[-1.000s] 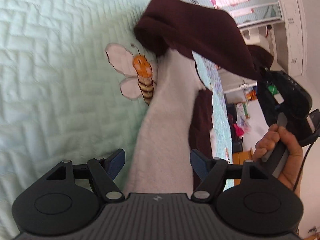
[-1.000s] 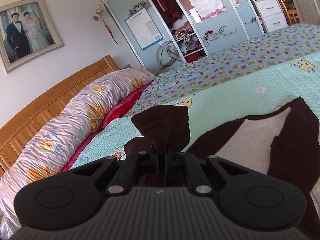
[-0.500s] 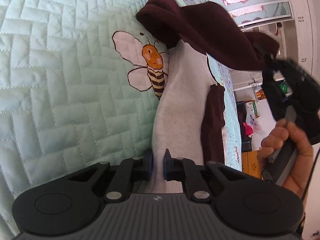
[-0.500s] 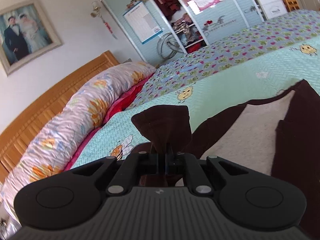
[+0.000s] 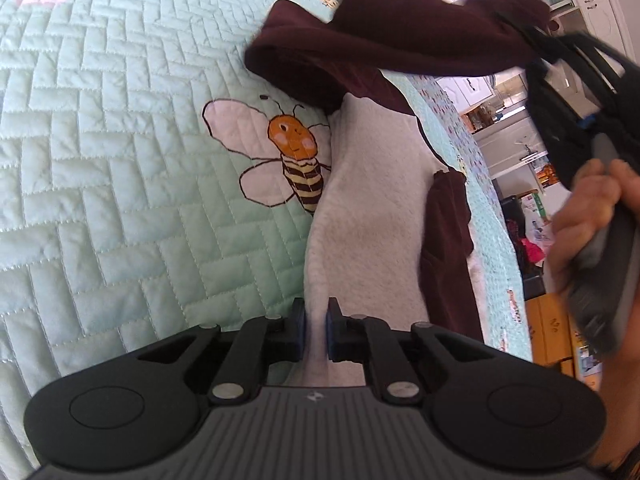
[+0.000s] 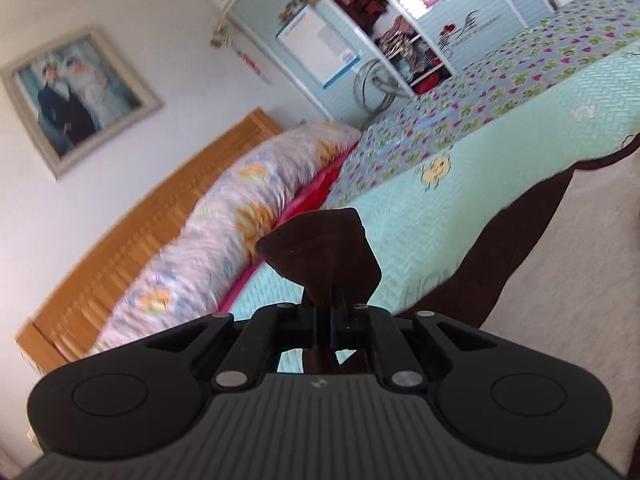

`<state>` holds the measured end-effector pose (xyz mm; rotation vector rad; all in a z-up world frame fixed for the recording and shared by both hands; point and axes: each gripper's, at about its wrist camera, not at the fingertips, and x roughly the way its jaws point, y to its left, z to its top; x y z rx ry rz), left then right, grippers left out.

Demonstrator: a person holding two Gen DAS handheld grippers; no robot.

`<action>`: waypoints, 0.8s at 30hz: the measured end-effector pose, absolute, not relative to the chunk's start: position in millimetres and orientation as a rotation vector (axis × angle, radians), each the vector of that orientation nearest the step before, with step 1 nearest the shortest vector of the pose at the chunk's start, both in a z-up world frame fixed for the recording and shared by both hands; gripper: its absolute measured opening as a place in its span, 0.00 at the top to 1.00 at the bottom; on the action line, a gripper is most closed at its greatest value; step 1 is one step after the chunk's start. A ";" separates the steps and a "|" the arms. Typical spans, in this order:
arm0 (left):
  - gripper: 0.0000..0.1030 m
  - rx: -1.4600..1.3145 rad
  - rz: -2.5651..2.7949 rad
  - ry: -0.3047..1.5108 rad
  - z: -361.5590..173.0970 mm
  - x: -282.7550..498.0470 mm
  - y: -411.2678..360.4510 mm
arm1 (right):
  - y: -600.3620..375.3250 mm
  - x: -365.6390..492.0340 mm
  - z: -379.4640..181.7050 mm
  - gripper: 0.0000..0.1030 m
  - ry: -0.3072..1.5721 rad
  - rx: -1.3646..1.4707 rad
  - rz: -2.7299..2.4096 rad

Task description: Fold clothes

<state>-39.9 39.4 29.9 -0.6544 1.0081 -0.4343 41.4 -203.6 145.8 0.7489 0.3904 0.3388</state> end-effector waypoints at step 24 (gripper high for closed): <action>0.90 -0.047 -0.550 0.879 67.8 -72.5 -59.8 | -444.5 -104.7 60.1 0.91 0.218 1.051 -0.169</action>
